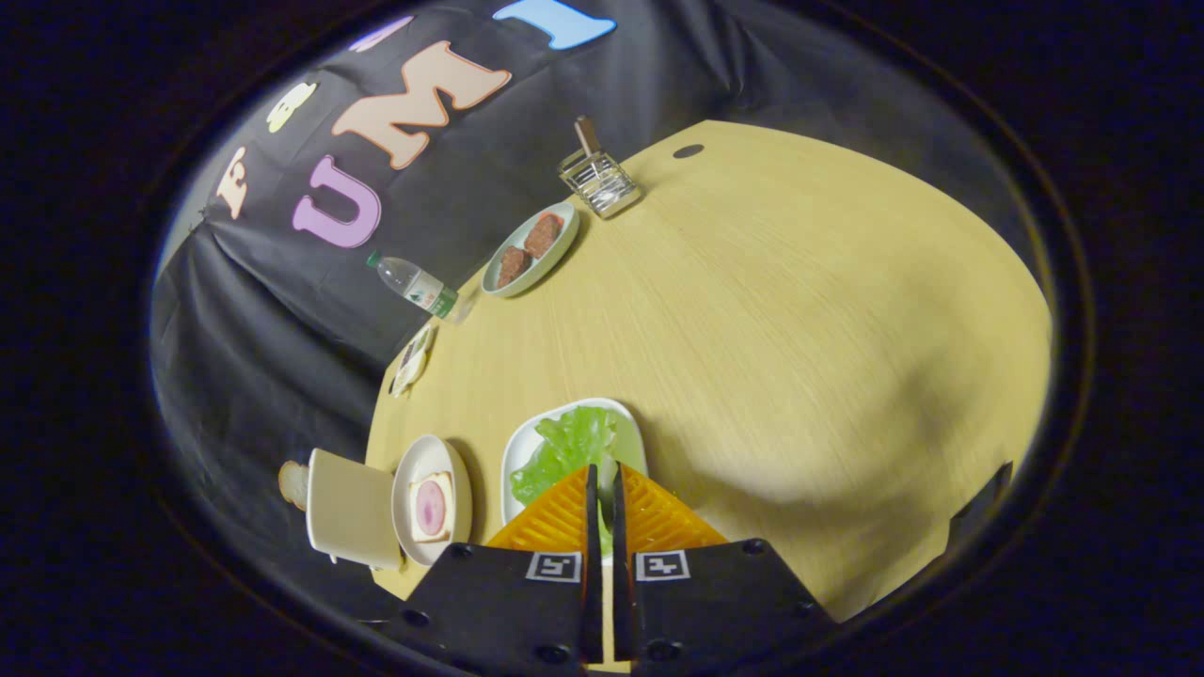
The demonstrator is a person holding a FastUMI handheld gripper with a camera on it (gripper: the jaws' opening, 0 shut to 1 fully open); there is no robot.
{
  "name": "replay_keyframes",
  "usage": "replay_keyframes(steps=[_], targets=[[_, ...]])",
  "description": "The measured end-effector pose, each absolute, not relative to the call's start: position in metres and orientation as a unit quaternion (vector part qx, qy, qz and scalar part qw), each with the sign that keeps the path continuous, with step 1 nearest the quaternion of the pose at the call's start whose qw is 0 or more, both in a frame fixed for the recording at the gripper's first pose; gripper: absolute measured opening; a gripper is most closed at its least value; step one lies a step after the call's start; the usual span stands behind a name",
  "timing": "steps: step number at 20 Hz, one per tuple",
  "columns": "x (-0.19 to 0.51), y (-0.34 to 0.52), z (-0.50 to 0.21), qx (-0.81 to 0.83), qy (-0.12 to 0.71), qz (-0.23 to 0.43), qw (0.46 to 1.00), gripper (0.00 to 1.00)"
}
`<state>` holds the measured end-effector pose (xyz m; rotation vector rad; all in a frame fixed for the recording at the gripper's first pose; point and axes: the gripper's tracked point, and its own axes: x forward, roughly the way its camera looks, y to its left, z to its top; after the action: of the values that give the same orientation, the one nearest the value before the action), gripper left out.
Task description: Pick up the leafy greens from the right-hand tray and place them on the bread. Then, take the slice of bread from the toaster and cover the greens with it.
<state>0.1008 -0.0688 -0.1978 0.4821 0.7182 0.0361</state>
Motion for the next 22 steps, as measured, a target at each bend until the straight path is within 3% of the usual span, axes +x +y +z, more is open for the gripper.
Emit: replay_keyframes(steps=[15, 22], targets=[[0.066, 0.082, -0.099, 0.215, 0.309, 0.163, 0.912, 0.07], [0.061, 0.193, -0.105, 0.219, 0.340, 0.246, 0.881, 0.07]])
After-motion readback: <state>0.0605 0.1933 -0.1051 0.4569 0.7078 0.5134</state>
